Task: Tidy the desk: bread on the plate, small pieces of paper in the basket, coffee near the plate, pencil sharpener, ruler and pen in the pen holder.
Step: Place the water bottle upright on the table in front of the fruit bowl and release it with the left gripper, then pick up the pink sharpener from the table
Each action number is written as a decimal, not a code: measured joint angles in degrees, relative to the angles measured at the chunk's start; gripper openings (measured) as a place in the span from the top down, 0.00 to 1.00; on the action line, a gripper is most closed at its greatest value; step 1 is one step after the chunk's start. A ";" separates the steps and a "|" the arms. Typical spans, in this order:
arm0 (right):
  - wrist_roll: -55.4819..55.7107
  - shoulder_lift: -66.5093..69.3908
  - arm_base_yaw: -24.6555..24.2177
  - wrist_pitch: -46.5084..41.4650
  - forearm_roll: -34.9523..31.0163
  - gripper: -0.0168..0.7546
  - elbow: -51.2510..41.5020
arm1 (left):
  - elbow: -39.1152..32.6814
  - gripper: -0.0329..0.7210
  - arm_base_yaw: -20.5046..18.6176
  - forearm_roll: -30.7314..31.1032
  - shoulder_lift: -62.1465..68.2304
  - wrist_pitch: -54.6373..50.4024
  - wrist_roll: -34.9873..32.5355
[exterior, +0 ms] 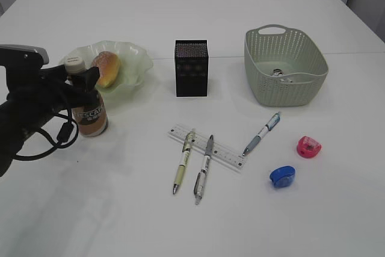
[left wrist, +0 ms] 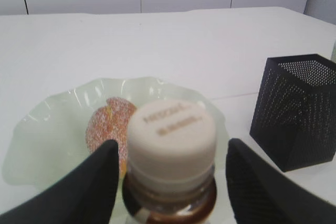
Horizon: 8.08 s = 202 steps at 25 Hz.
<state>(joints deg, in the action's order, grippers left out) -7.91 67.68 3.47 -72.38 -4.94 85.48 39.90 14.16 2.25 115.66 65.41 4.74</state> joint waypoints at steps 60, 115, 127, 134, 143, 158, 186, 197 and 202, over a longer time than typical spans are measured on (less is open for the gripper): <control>4.93 0.00 0.00 0.00 -2.46 0.26 -0.63 | -0.46 0.44 0.00 -14.49 -68.51 -130.21 -0.04; 6.20 -8.11 0.00 -0.08 -2.55 0.26 -4.50 | -0.46 0.49 0.00 -18.80 -82.07 -136.95 -0.83; 6.20 -8.16 0.00 -0.08 -1.94 0.26 -4.50 | -0.46 0.49 0.00 -26.86 -82.28 -136.95 -0.96; 5.98 -8.16 0.00 -0.08 -0.66 0.26 -4.75 | -0.46 0.52 0.00 -27.07 -82.28 -136.95 -0.96; 5.84 -8.16 0.00 -0.08 4.43 0.26 -4.84 | -0.46 0.56 0.00 -27.42 -82.28 -136.95 -1.23; 5.84 0.90 0.00 -0.12 4.41 0.26 -4.84 | -0.46 0.59 0.00 -10.12 -82.28 -136.95 -3.28; 16.51 6.25 0.00 0.36 -7.06 0.26 -7.33 | -0.46 0.61 0.00 -20.60 -82.28 -136.95 -3.40; 29.85 10.14 0.00 6.22 -3.28 0.26 -16.46 | -0.46 0.61 0.00 -21.86 -82.28 -136.95 -3.40; 32.85 14.43 0.00 7.16 -6.18 0.26 -16.59 | -0.46 0.61 0.00 -21.86 -82.28 -136.95 -3.40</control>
<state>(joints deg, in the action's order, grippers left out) 24.93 82.11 3.47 -65.22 -11.12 68.89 39.44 14.16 -19.61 33.38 -71.54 1.34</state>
